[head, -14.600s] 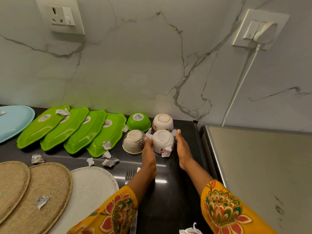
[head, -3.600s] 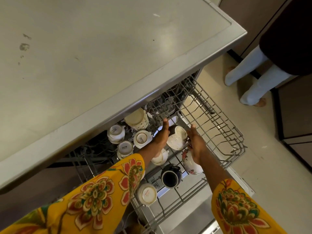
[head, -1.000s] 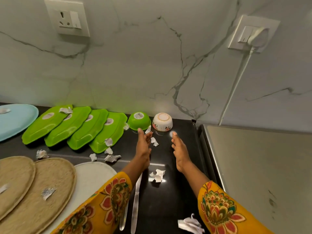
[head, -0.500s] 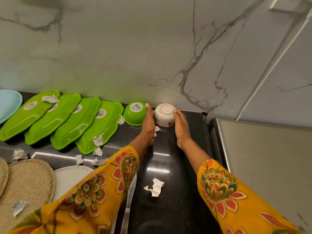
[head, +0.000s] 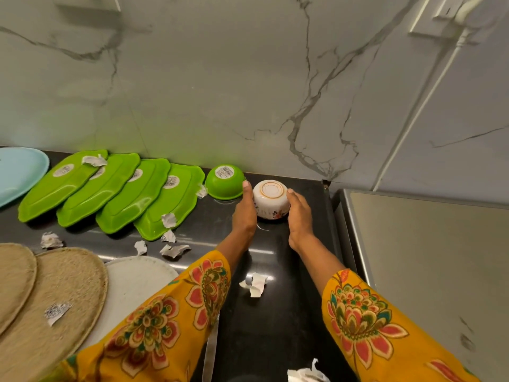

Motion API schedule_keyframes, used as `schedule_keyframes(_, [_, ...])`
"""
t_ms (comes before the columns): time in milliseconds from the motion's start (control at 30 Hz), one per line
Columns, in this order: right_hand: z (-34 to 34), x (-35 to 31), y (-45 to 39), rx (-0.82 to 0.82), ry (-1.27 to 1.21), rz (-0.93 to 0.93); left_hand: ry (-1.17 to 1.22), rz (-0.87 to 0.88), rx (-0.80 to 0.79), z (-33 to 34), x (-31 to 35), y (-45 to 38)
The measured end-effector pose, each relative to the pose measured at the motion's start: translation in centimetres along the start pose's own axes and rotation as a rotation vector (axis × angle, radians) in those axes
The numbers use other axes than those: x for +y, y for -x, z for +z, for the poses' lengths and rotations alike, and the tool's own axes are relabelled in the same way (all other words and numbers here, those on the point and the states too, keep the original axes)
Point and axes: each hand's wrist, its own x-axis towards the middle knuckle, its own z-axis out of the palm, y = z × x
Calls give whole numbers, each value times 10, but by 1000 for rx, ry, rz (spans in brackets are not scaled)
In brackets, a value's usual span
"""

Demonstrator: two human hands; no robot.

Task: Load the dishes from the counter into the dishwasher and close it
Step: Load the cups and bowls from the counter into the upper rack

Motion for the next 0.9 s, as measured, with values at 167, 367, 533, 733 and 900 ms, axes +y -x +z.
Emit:
schedule_keyframes(167, [-13, 2, 44, 28, -16, 1, 5, 35, -34, -18, 21, 80])
schedule_keyframes(367, [-24, 6, 114, 58, 15, -37, 59, 79, -74, -47, 8, 133])
schedule_keyframes(533, [-33, 12, 183, 109, 72, -105, 78, 112, -101, -69, -9, 182])
schedule_keyframes(733, [-50, 23, 265, 181, 104, -105, 72, 84, -133, -96, -29, 251])
schedule_keyframes(900, [-70, 33, 322, 237, 86, -87, 34, 136, -168, -108, -44, 302])
